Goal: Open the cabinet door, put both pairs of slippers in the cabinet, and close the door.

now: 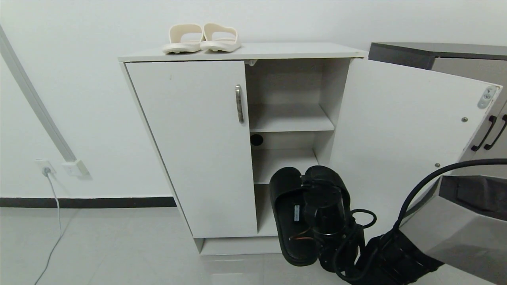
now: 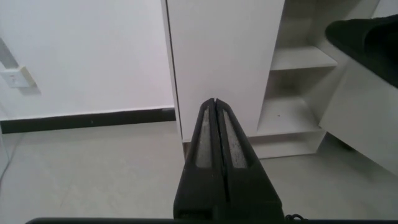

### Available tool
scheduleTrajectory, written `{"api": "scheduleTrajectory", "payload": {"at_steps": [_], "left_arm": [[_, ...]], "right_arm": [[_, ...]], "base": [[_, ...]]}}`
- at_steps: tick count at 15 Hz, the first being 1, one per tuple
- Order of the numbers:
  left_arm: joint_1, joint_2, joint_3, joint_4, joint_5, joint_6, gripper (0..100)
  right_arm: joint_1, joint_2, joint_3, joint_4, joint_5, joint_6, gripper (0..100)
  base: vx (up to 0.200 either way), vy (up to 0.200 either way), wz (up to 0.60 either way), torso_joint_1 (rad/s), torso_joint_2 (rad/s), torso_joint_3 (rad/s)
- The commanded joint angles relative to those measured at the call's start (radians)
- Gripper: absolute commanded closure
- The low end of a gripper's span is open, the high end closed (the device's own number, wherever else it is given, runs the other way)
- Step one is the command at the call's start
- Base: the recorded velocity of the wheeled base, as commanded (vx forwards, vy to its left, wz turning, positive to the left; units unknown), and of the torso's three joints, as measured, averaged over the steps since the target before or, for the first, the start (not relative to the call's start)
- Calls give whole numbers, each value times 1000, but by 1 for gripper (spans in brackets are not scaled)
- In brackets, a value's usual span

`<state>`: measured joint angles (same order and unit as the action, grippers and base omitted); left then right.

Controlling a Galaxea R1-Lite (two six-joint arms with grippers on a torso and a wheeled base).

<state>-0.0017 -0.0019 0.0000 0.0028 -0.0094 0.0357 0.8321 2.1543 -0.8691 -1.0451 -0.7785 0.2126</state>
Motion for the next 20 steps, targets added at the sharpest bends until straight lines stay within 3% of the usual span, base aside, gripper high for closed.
{"api": "scheduleTrajectory", "payload": {"at_steps": [1, 11, 20], "left_arm": [[0, 2, 0, 0, 0, 0, 100], [0, 2, 0, 0, 0, -5, 100], [0, 2, 0, 0, 0, -7, 100]], "right_arm": [[1, 30, -1, -9, -1, 2, 100], [-30, 203, -163, -9, 56, 4, 100], [-34, 219, -168, -10, 56, 7, 100]], "base": [[0, 0, 0, 0, 0, 0], [0, 0, 0, 0, 0, 0], [0, 0, 0, 4, 1, -102]]}}
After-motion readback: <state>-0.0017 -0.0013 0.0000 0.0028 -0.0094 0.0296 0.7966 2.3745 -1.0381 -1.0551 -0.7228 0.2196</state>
